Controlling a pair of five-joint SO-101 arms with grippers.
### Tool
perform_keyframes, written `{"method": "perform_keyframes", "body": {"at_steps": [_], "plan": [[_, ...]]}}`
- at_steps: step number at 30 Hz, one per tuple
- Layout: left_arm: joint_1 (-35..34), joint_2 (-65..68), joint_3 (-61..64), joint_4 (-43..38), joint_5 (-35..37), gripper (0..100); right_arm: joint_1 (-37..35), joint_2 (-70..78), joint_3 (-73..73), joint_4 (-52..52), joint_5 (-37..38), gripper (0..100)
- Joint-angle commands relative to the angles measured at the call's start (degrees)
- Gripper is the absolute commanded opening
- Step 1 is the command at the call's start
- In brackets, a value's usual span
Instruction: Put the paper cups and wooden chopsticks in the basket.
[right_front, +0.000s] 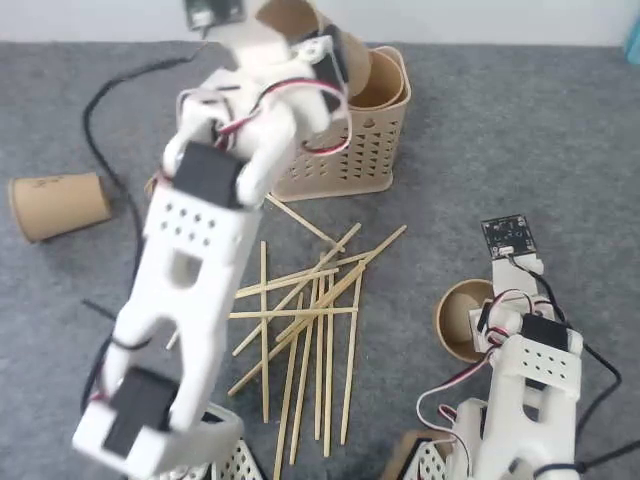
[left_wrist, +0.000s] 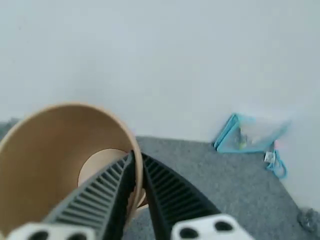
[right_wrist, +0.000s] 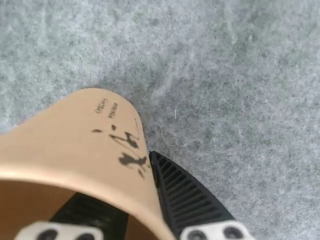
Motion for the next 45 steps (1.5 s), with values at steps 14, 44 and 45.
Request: {"method": "perform_keyframes", "body": {"at_steps": [14,44,45], "plan": [[3.96,12.04,-10.59,-3.78,-3.34,1,-1.01,-0.22,1.32,-0.92,0.79,0.8],[3.96,11.25,-10.86,8.70,-25.49,18,-1.01,-0.22,1.32,-1.01,0.79,0.8],[3.87,10.37,-10.86,8.70,-25.49,18,-1.01,-0.22,1.32,-1.01,0.79,0.8]]}}
